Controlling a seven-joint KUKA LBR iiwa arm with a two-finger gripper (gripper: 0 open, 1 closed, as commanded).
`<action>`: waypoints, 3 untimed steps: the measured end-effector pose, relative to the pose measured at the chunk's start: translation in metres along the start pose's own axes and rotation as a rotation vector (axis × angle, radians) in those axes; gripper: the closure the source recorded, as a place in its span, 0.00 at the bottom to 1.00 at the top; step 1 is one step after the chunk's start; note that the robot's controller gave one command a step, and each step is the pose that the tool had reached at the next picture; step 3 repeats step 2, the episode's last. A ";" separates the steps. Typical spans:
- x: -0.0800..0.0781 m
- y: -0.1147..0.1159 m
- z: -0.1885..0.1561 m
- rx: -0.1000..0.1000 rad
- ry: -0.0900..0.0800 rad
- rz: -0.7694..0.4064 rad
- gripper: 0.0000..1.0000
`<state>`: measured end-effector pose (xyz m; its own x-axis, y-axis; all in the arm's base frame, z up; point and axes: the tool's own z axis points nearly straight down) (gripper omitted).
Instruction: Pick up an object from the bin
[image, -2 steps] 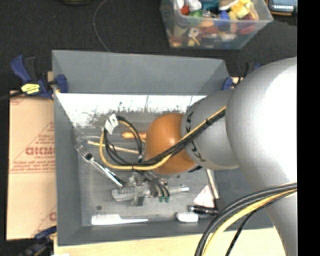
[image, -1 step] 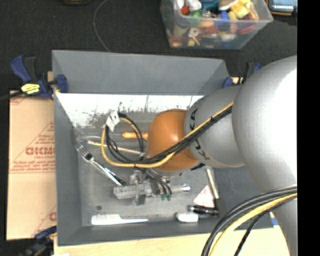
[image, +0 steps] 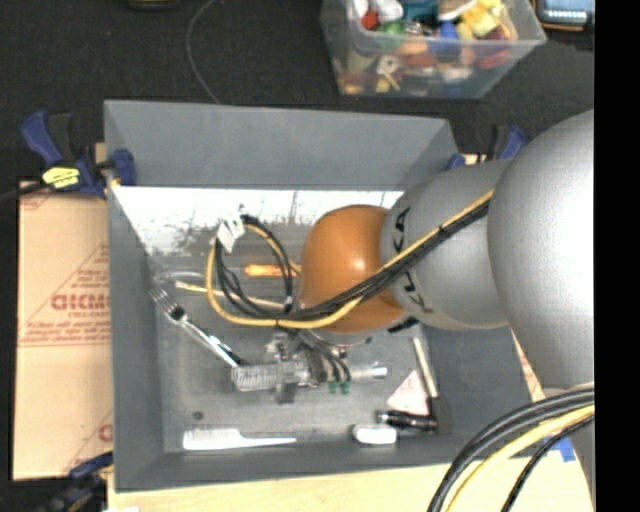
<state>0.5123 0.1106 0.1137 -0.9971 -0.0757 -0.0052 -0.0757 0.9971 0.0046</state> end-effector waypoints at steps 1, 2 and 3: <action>-0.001 0.000 -0.028 -0.001 -0.002 0.000 1.00; -0.002 0.000 -0.041 -0.001 -0.007 0.000 1.00; -0.002 0.000 -0.041 -0.001 -0.007 0.000 1.00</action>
Offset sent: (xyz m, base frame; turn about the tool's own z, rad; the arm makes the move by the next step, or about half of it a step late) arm 0.0011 0.0001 0.0414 0.0001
